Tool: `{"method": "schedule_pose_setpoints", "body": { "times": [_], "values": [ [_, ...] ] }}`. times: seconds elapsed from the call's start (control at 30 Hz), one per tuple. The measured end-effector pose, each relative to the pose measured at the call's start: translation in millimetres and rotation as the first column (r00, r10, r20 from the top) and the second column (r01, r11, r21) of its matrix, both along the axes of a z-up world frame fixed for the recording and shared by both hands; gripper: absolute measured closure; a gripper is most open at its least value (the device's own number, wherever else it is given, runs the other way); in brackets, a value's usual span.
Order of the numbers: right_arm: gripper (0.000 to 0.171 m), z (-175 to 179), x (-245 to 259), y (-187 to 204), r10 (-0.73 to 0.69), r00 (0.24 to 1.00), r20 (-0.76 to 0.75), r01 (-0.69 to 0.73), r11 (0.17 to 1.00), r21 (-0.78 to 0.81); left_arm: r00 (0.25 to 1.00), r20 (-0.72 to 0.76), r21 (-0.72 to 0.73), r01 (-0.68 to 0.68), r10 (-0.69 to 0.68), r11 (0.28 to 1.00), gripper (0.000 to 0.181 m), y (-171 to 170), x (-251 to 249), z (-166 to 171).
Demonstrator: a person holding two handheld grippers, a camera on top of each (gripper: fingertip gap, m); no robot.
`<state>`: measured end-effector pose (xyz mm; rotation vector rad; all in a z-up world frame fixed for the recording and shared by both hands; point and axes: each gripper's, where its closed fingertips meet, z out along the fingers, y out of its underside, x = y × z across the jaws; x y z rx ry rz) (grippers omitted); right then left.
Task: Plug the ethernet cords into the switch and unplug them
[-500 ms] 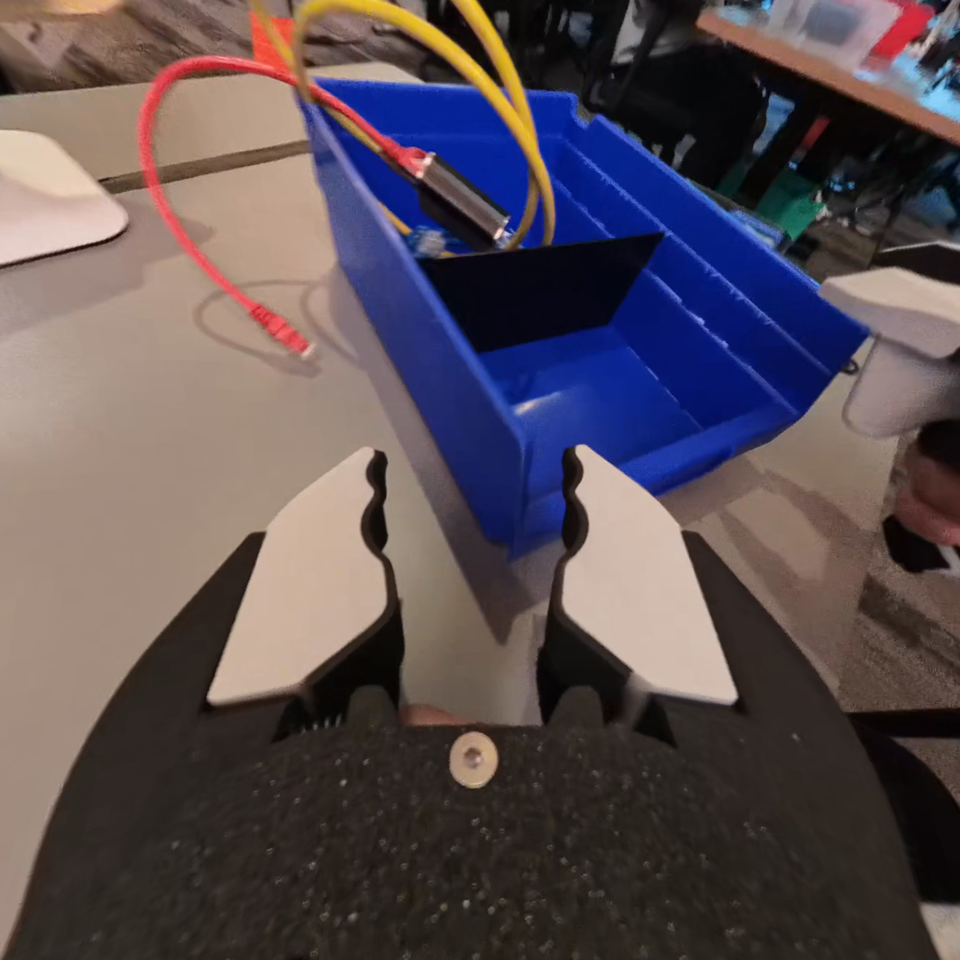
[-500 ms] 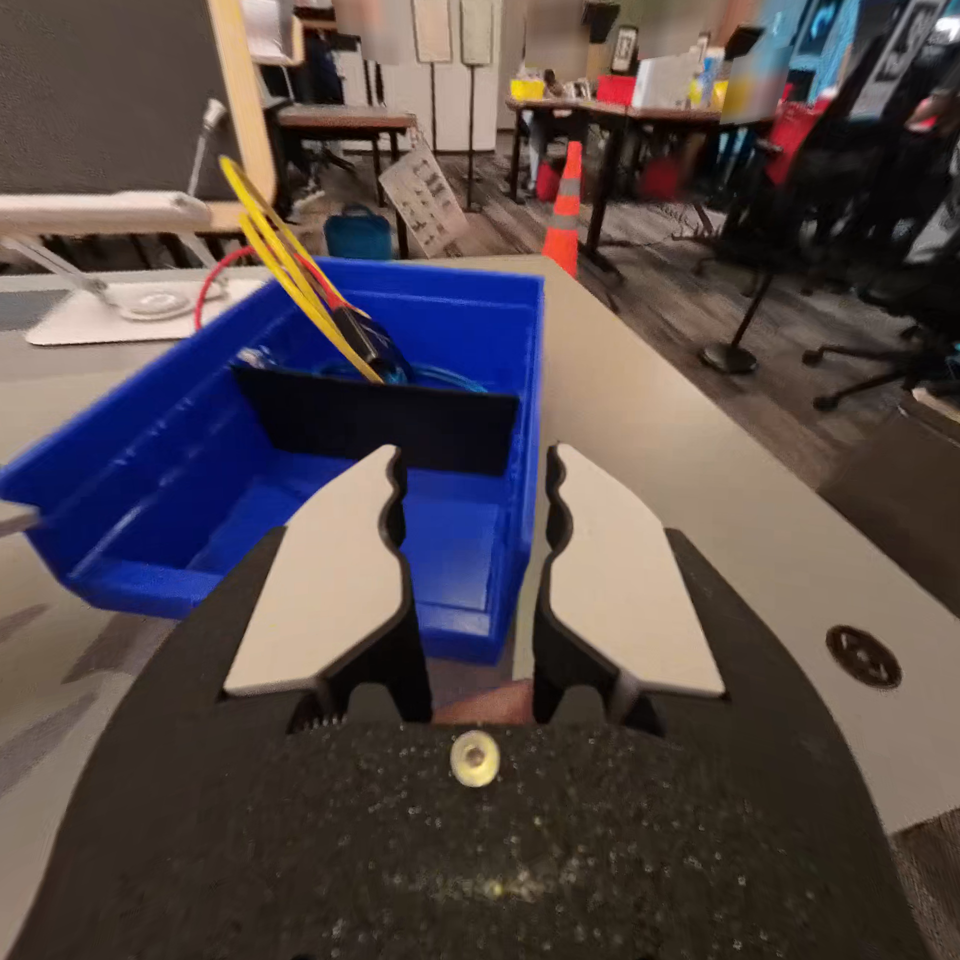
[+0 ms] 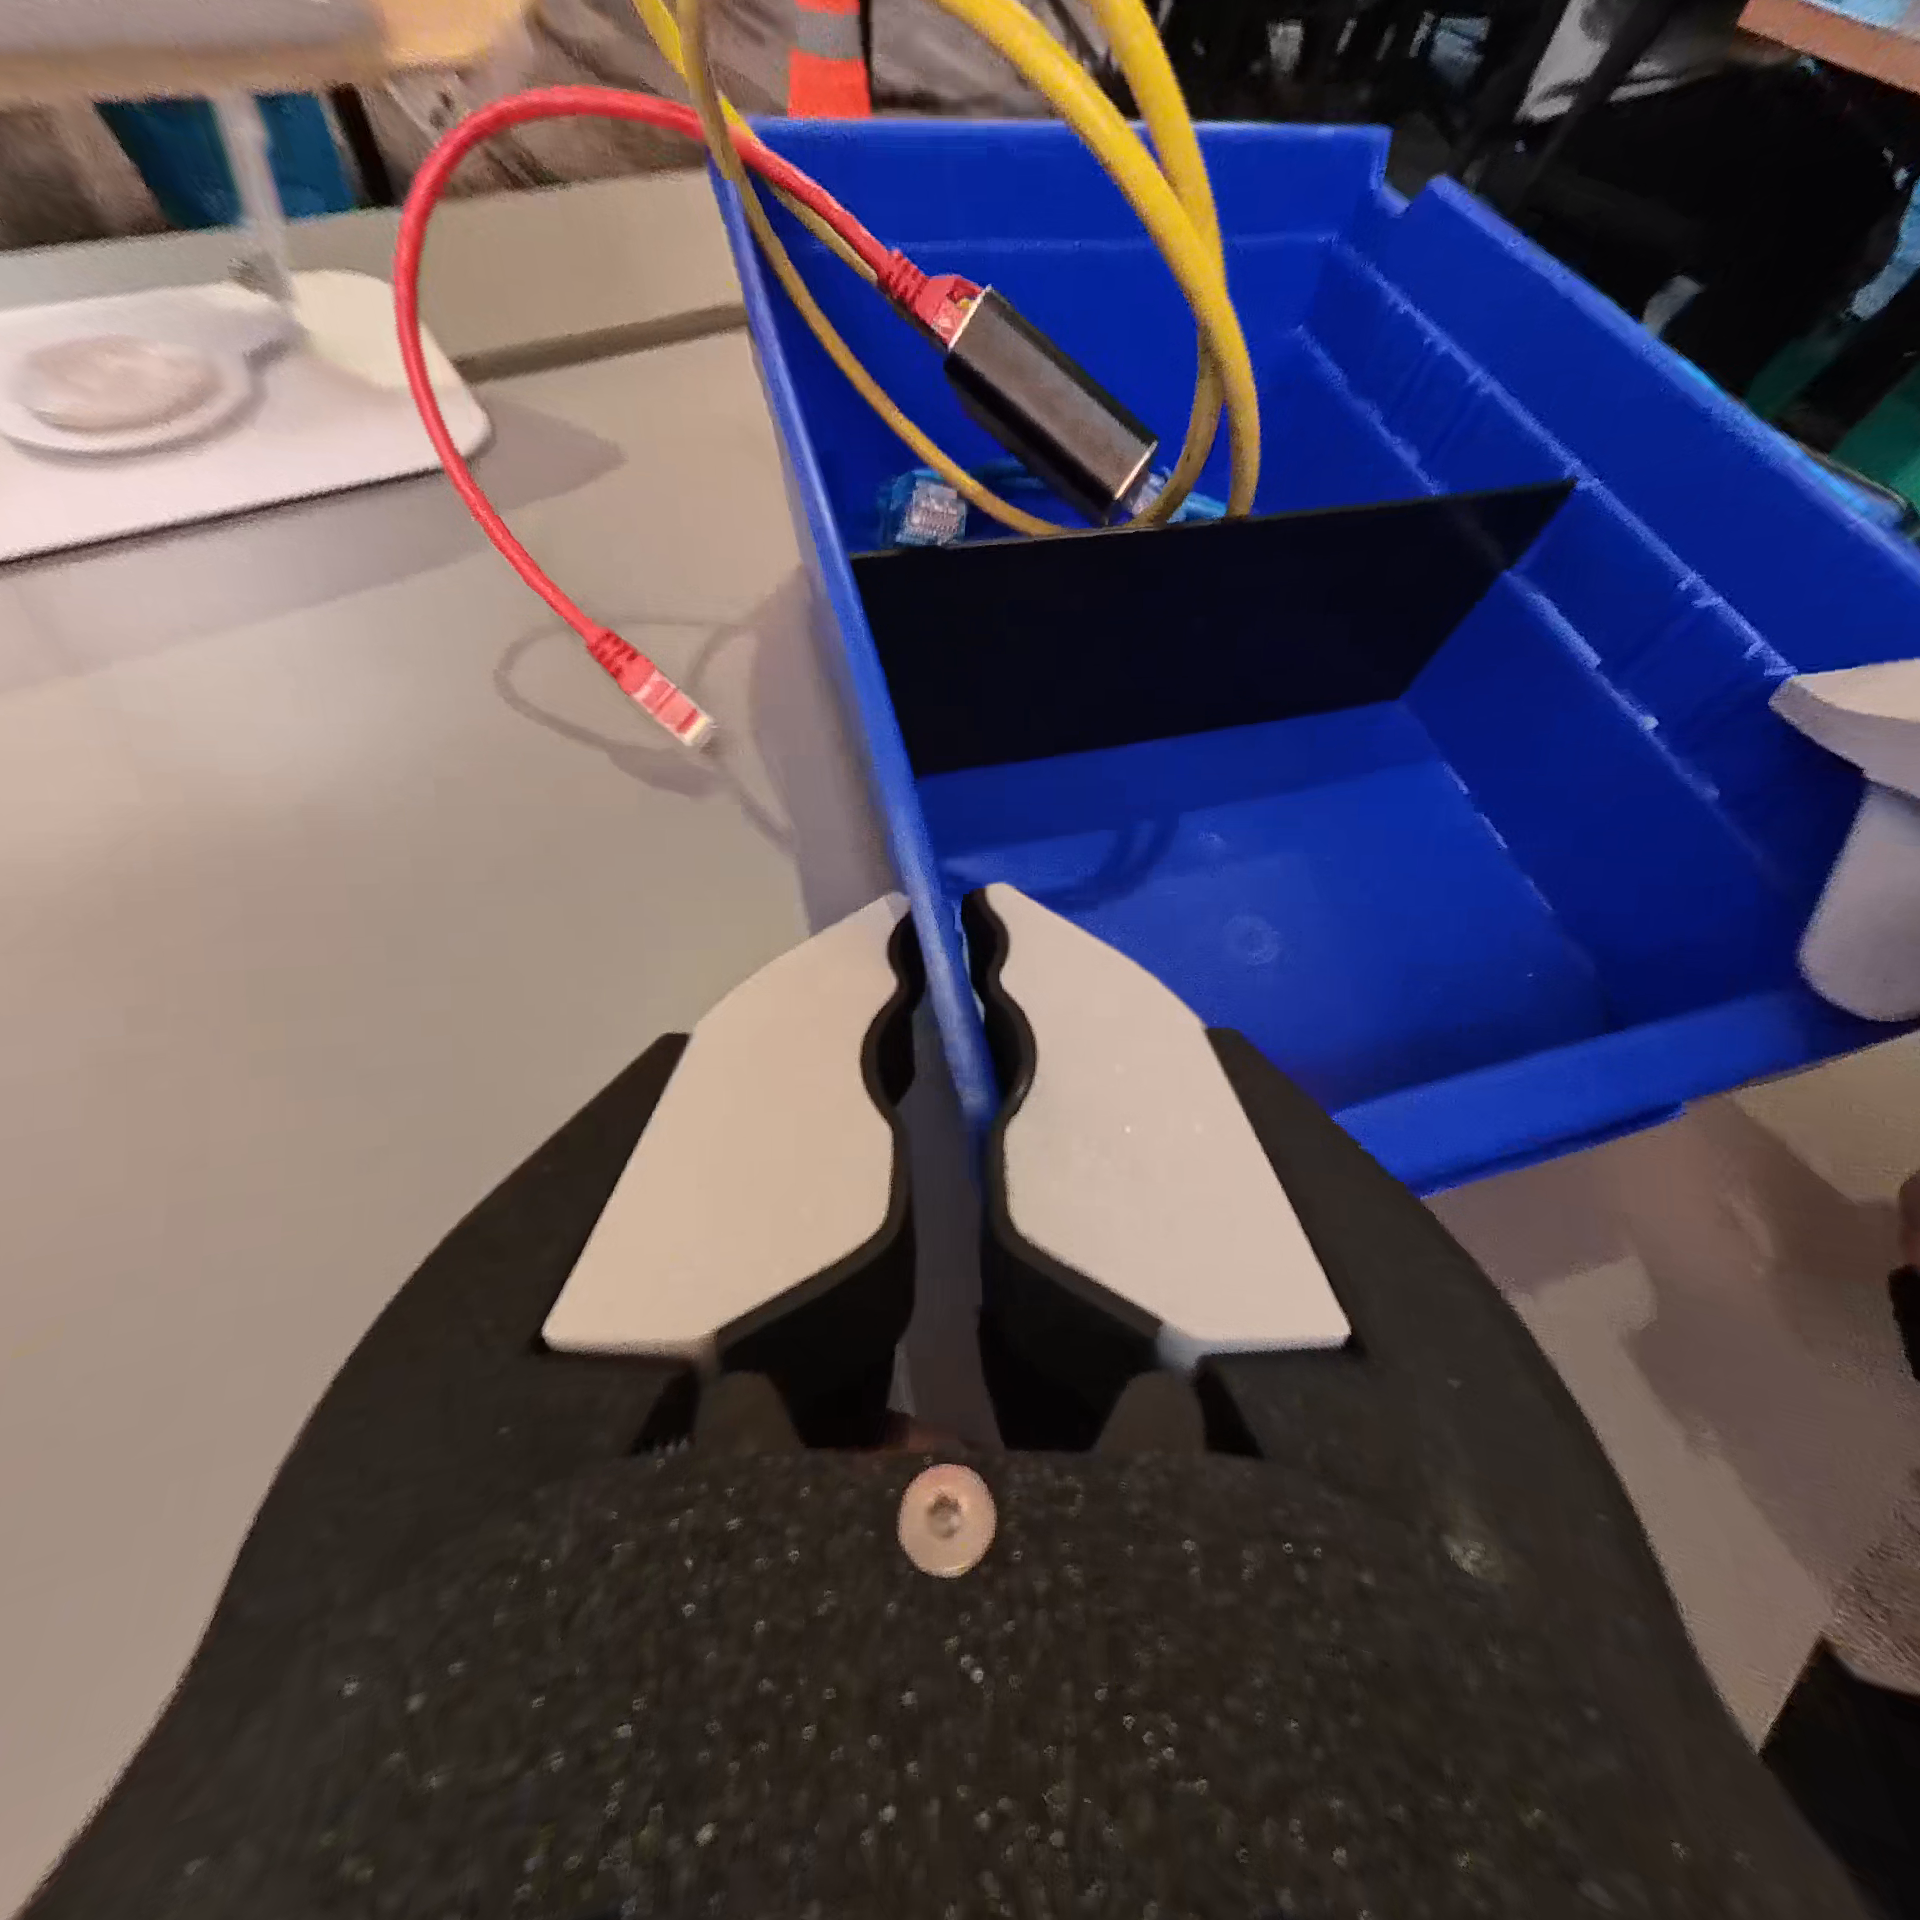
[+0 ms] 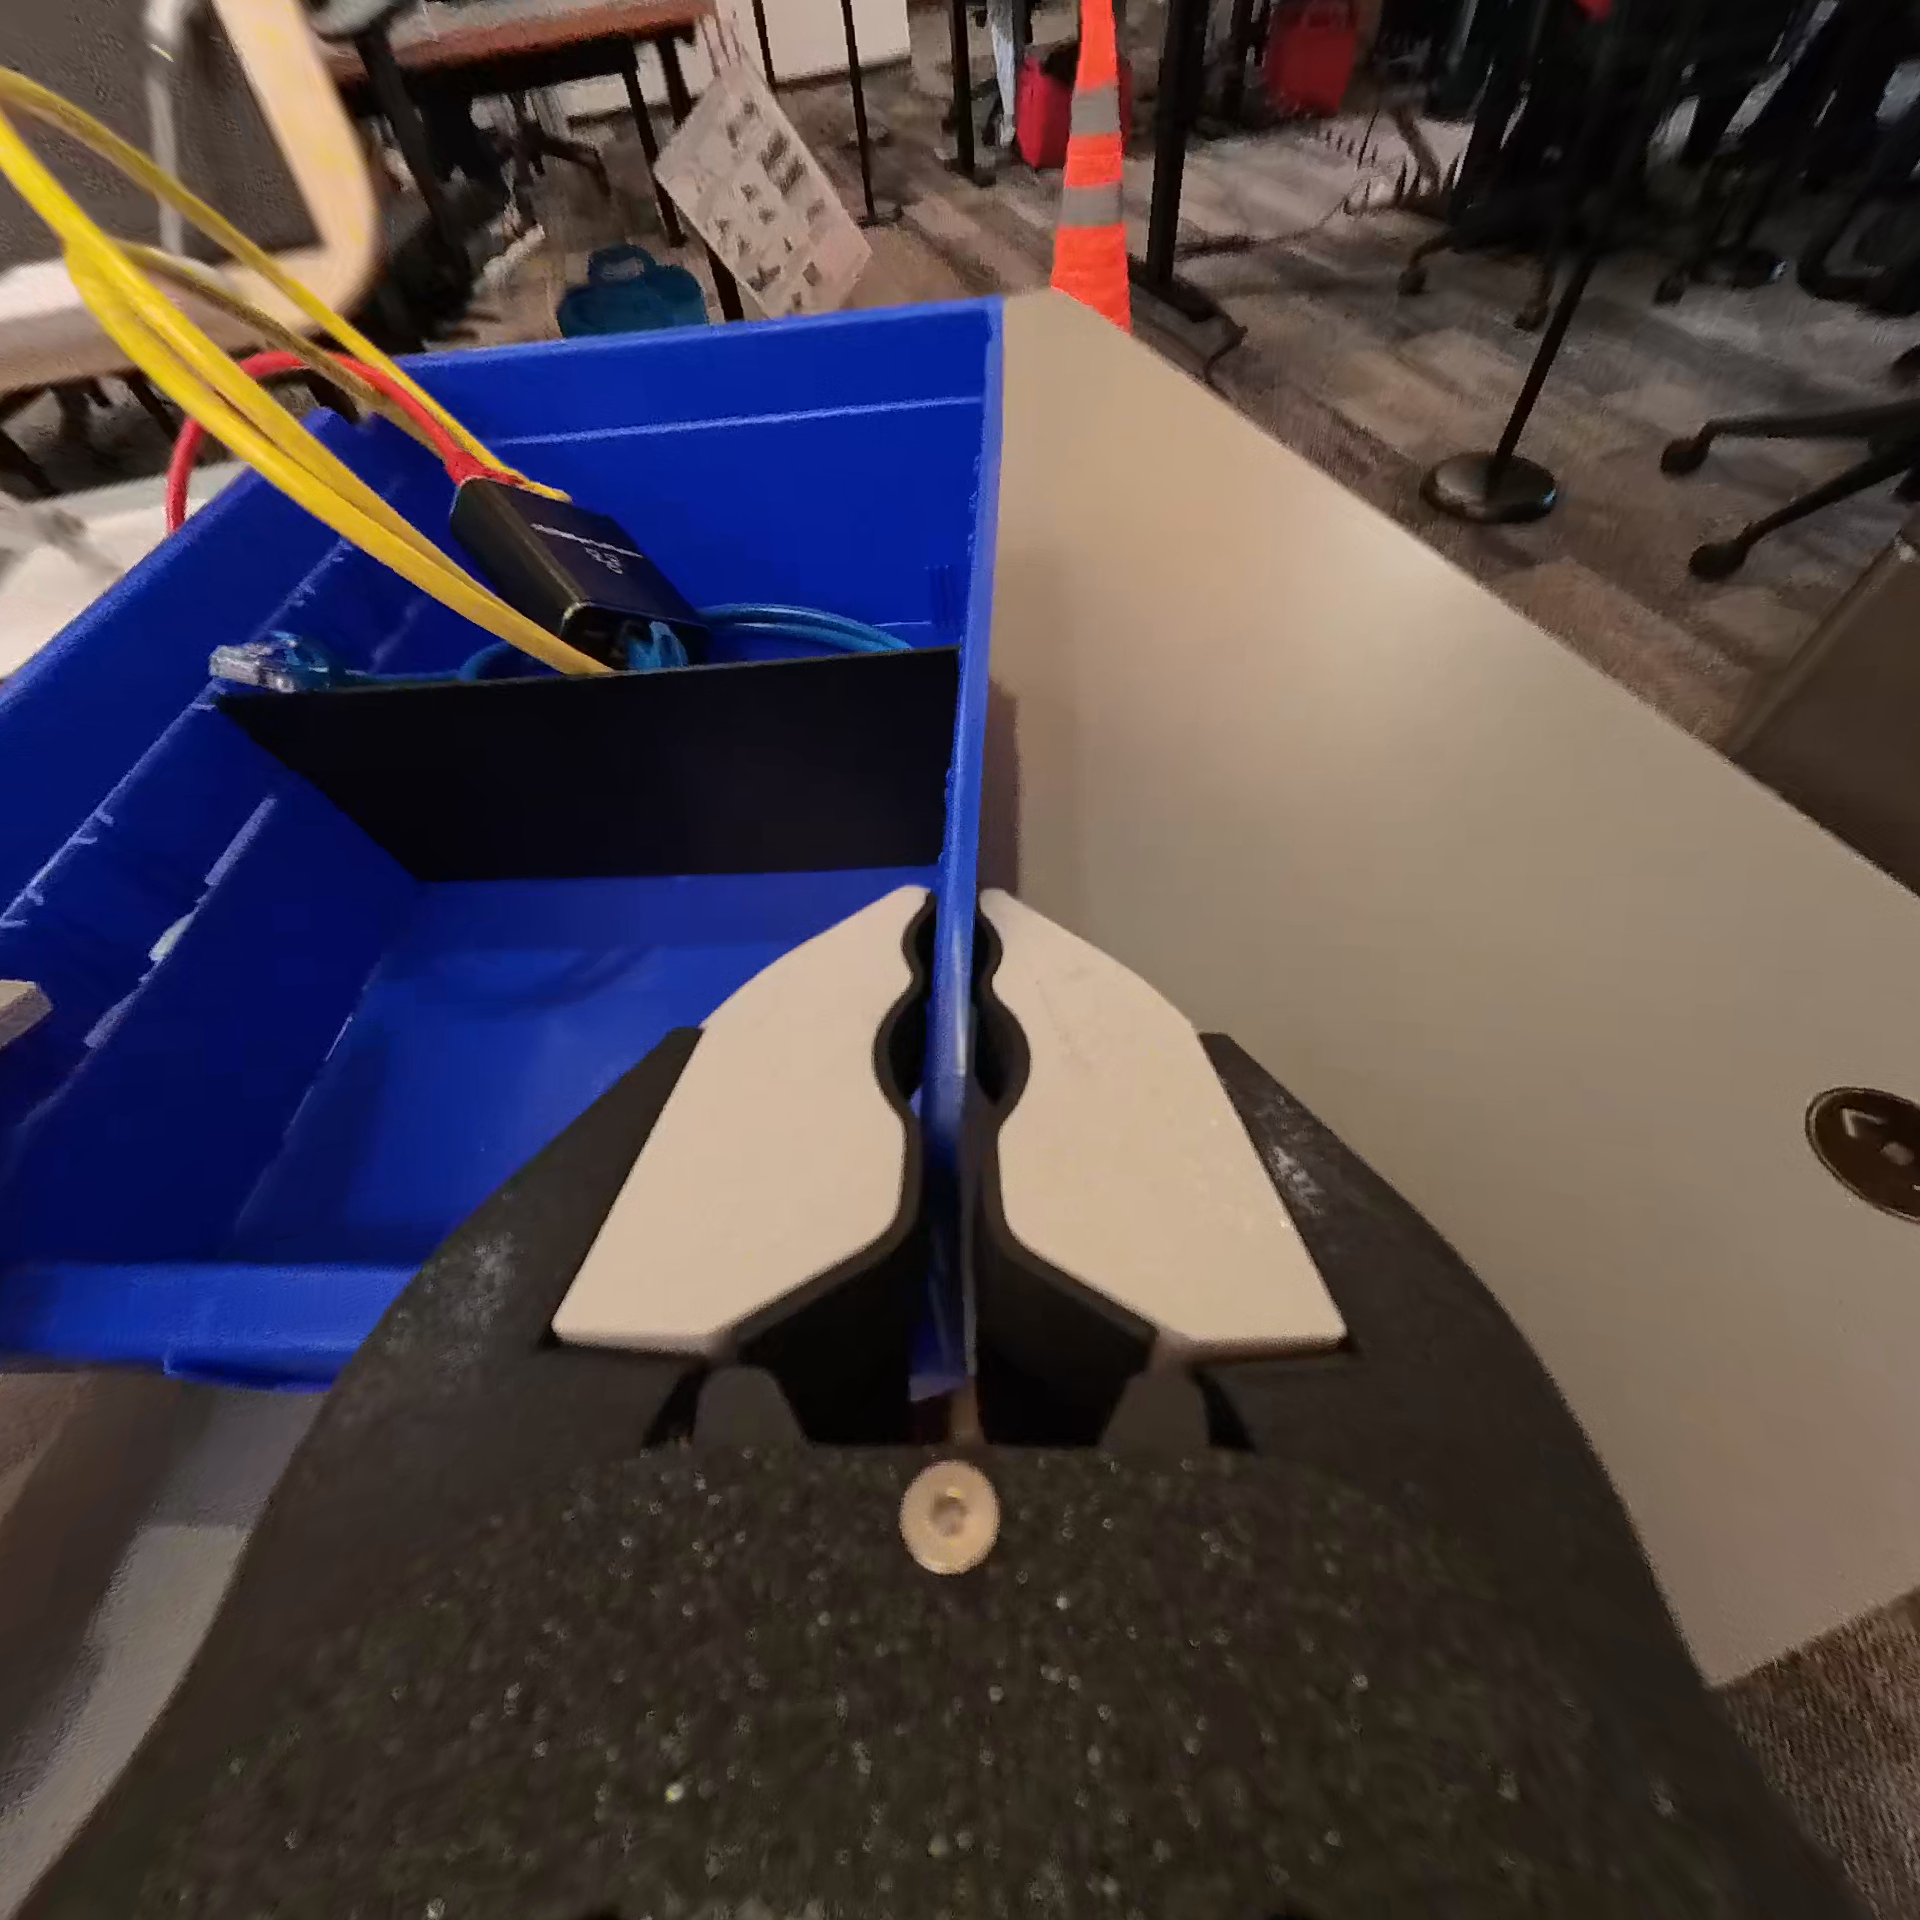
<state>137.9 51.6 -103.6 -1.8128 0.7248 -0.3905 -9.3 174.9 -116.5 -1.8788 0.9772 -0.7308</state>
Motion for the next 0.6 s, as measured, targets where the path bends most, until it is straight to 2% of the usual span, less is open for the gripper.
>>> {"method": "schedule_pose_setpoints", "body": {
  "times": [0.03, 0.17, 0.3, 0.47, 0.6],
  "values": [
    [0.168, 7.3, -9.0, 1.5, 0.006, 0.999, 0.033, -0.007, 1.000, 0.018, 1.000, 0.011, 0.028, -0.015, 0.015, 1.000, 0.174, -0.1, -10.6, 4.8],
    [0.169, 29.7, -56.1, 20.2, 0.081, 0.991, 0.103, -0.090, 0.992, 0.087, 0.996, 0.027, 0.154, -0.086, 0.082, 0.984, 0.174, 6.8, -69.1, 30.3],
    [0.168, 21.3, -118.7, 59.8, 0.230, 0.969, 0.091, -0.236, 0.970, 0.064, 0.978, -0.023, 0.193, -0.199, 0.207, 0.961, 0.175, 30.0, -142.9, 32.8],
    [0.168, -4.2, -174.9, 110.2, 0.371, 0.926, 0.067, -0.369, 0.929, -0.039, 0.946, -0.054, 0.120, -0.312, 0.320, 0.942, 0.176, 64.7, -205.0, 7.1],
    [0.167, -12.7, -182.8, 129.4, 0.396, 0.917, 0.044, -0.394, 0.918, -0.056, 0.958, -0.032, 0.026, -0.284, 0.285, 0.958, 0.172, 79.7, -212.2, -7.6]
  ]
}}
